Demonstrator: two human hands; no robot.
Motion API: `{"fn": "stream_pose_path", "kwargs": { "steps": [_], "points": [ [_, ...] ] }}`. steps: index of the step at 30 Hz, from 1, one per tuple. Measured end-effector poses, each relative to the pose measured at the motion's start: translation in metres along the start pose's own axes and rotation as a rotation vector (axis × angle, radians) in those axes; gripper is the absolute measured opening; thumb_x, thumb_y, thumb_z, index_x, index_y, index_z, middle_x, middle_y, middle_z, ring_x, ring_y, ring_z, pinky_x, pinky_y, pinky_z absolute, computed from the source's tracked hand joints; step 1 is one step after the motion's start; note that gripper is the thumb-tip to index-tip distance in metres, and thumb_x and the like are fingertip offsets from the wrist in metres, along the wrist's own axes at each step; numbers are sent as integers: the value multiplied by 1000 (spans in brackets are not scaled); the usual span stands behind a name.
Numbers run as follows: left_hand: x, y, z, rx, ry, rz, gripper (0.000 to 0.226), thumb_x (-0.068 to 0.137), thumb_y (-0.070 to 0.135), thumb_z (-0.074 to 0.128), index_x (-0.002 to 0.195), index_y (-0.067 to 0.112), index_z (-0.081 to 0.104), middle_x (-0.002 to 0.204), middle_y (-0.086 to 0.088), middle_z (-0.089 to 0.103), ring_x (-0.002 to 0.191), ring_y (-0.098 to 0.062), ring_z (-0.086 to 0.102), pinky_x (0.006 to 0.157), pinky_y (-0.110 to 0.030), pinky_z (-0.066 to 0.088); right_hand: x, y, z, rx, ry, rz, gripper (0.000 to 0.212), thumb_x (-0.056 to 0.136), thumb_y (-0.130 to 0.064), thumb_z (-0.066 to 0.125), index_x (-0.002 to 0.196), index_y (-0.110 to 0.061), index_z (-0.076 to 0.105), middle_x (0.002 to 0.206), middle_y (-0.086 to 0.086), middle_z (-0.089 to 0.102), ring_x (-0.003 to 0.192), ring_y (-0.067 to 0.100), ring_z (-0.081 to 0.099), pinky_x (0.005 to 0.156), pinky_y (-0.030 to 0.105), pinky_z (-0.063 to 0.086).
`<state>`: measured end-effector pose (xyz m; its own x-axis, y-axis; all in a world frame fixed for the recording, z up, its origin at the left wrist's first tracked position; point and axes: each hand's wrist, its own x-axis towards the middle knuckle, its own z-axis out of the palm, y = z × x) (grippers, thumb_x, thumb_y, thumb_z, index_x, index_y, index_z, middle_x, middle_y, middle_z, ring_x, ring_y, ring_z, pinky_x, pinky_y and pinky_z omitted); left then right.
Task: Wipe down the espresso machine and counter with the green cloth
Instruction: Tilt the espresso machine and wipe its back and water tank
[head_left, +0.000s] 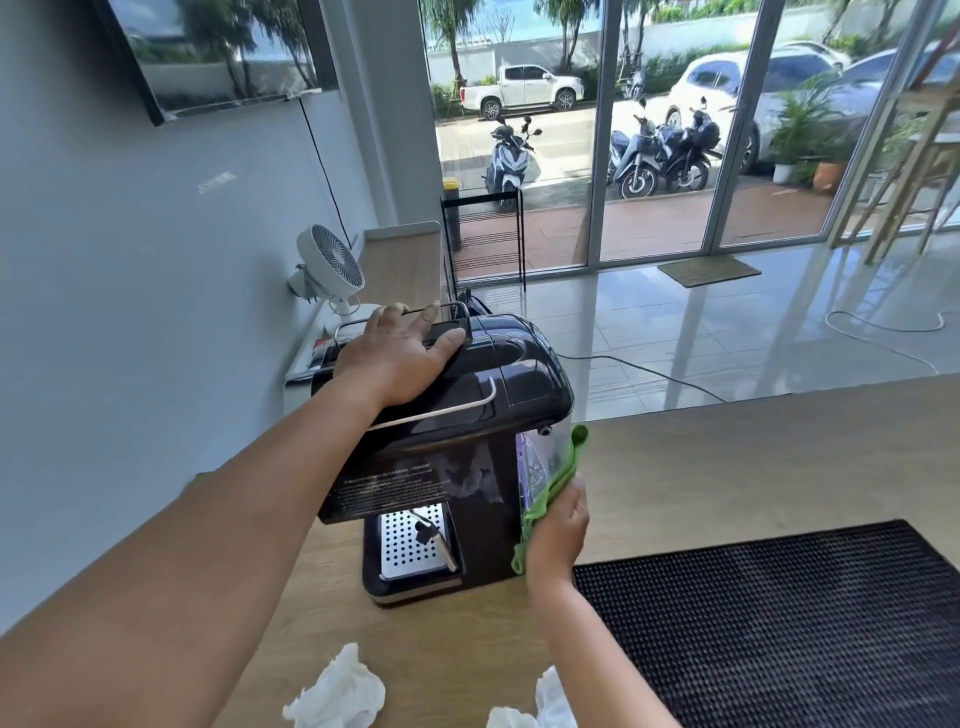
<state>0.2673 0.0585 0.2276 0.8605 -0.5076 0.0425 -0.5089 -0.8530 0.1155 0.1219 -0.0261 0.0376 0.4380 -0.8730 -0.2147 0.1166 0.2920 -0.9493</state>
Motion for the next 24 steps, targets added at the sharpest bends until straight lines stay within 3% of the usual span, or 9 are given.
{"fn": "stream_pose_path", "kwargs": {
  "steps": [4,6,7,9,10,13,16,21,24],
  "points": [
    [4,-2,4,2,7,5,76,80,82,9,148,48,11,161,7,8,149,-18,1,116,-53,15,-8,-10,7,54,-72,-9,78,77,-87,27,136,-40,47,146,-7,47,141,19,35,118,51,22],
    [4,-3,4,5,7,7,76,80,82,9,148,48,10,161,7,8,149,-19,1,116,-53,16,2,-41,15,171,-117,-8,77,76,-87,38,121,-29,62,128,3,62,124,27,53,109,52,36],
    [4,-3,4,4,9,9,76,80,82,8,148,48,10,161,6,8,149,-19,1,116,-53,16,11,-60,16,206,-144,-1,67,79,-81,45,102,-23,67,104,6,68,100,28,62,94,47,48],
    [3,-3,4,3,7,12,76,80,82,8,148,48,10,161,6,8,149,-19,1,116,-53,16,33,-86,11,182,-255,-13,45,93,-55,49,72,-17,59,65,2,56,58,18,54,57,28,46],
    [4,-3,4,1,6,7,76,80,82,8,148,48,10,161,7,8,149,-19,1,116,-52,16,46,-91,9,180,-329,-10,40,98,-40,47,70,-16,61,63,1,58,55,16,55,53,25,46],
    [3,-3,4,2,7,2,76,80,82,8,148,49,10,161,8,8,149,-18,1,115,-52,16,66,-82,4,99,-463,73,33,96,-31,47,91,-12,74,94,13,72,86,20,70,81,33,56],
    [2,-2,3,0,10,1,75,81,81,9,148,49,10,161,8,7,149,-17,0,116,-51,16,57,-57,-7,-52,-331,233,36,100,-20,41,66,-13,51,59,1,52,42,12,53,45,22,46],
    [0,2,1,19,1,-12,72,84,78,11,149,47,9,161,5,5,149,-18,-1,116,-49,15,36,-65,-17,34,-395,306,69,103,-38,36,39,-21,51,39,-2,31,30,13,25,38,16,21],
    [0,6,1,26,-6,-20,71,85,77,11,150,47,8,162,3,5,149,-19,-2,116,-50,16,49,-91,-6,85,-444,246,61,104,-34,32,52,-19,60,41,-4,38,33,11,33,38,17,25]
  ]
}}
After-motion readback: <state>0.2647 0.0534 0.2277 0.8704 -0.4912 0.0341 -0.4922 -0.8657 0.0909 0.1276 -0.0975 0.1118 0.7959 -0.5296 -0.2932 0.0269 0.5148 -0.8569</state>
